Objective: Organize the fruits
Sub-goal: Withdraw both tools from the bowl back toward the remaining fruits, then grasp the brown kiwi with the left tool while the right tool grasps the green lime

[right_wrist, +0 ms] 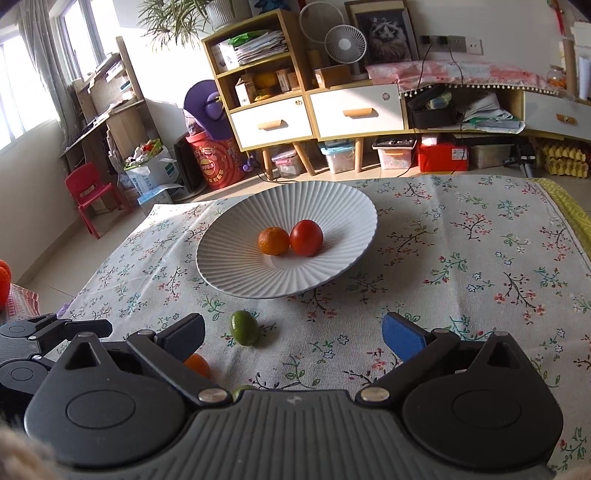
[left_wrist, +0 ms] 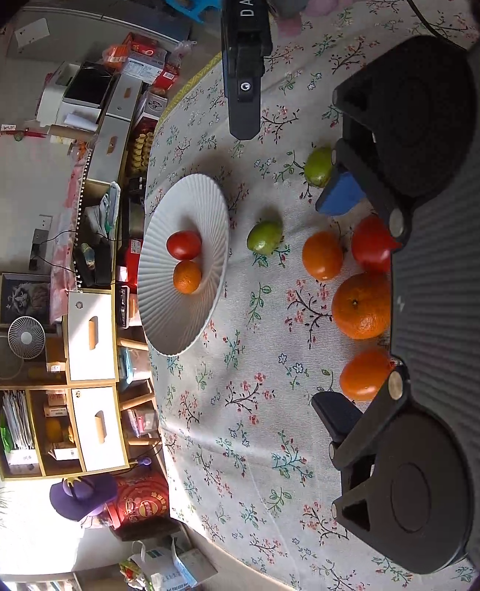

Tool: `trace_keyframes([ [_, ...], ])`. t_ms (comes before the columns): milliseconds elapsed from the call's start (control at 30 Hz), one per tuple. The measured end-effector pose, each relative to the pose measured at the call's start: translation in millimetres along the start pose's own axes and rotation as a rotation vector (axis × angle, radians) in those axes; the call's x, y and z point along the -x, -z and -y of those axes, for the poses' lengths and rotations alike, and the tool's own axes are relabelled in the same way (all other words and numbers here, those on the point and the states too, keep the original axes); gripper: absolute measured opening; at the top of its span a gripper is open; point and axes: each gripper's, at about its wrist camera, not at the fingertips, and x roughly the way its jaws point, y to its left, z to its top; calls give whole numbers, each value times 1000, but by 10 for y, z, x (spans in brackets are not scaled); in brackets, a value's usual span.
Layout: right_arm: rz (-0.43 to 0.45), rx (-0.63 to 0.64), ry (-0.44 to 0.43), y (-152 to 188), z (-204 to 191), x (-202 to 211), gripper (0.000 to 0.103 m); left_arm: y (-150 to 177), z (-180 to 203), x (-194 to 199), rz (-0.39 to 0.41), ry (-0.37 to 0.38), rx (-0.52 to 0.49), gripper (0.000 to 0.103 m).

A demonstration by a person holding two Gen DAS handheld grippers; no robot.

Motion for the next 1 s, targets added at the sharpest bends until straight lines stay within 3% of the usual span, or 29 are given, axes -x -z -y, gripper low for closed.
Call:
trace_keyframes([
  [367,-42,117,-39,280,-120,72,102,178,-277,115,9,-15,73,97],
  [533,-71,149,-46,403,-146,82,96,235,-390,161,22,-19,84,96],
  [733,-97,184,-45,466,-173,60,83,291,-517,196,0,-10,97,88],
  [1000,-132,196,-54,503,-193,-22,64,422,-537,166,-65,37,91,63],
])
